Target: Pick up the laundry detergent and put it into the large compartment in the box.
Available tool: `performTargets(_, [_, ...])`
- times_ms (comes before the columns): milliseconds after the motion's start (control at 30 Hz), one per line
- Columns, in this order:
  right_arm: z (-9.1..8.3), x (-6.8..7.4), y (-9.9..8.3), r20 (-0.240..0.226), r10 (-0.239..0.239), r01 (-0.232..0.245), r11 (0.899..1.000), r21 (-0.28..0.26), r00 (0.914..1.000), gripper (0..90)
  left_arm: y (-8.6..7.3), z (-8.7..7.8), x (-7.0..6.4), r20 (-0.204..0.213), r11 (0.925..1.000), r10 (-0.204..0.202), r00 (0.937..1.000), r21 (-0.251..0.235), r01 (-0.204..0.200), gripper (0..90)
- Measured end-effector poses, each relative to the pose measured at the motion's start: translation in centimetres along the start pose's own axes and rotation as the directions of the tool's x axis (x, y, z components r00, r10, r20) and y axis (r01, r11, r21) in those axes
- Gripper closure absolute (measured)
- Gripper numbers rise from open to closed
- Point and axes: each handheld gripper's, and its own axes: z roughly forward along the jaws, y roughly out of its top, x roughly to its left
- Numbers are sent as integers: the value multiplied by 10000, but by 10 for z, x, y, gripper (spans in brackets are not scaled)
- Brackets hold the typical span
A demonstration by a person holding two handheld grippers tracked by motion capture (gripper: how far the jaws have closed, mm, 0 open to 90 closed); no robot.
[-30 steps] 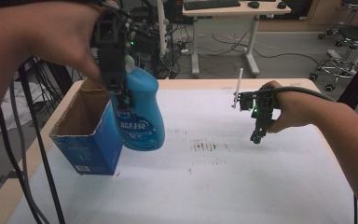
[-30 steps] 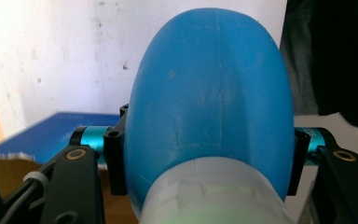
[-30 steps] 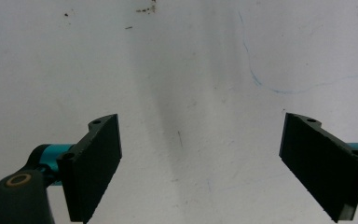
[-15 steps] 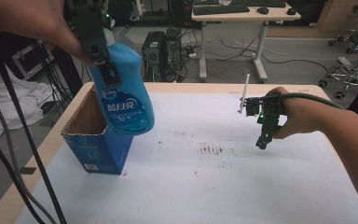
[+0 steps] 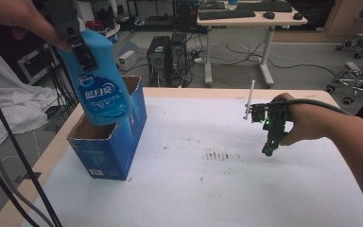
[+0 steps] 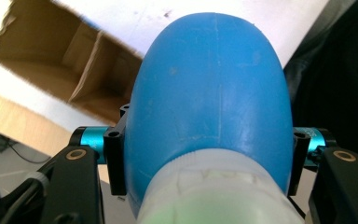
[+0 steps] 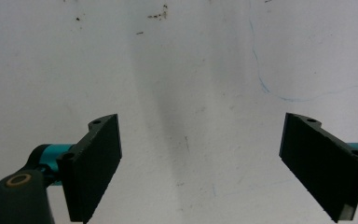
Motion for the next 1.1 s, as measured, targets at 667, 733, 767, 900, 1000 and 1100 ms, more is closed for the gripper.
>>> performTargets(667, [-4, 1, -4, 48, 98, -99, 9999, 18, 9999, 119, -10, 19, 25, -742, 9867, -1463, 9865, 609, 1509, 379])
performTargets(733, [-4, 1, -3, 44, 122, -122, 9999, 11, 9999, 120, -11, 25, 26, -742, 9844, -1602, 9843, 619, 1648, 379])
performTargets(767, [-4, 1, -3, 48, 122, -122, 9999, -9, 9999, 120, -11, 27, 27, -753, 9841, -1585, 9845, 685, 1637, 379])
performTargets(900, [-4, 2, -2, 70, 55, -55, 10000, -21, 10000, 120, -12, 39, 30, -824, 9830, -1574, 9841, 825, 1641, 379])
performTargets(1000, [-5, 2, -2, 98, 14, -14, 10000, -58, 10000, 120, -14, 53, 33, -651, 9821, -1643, 9843, 827, 1694, 379])
performTargets(1100, [-6, 2, -2, 103, 26, -25, 10000, -52, 9999, 120, -14, 60, 35, -546, 9835, -1550, 9864, 857, 1593, 379])
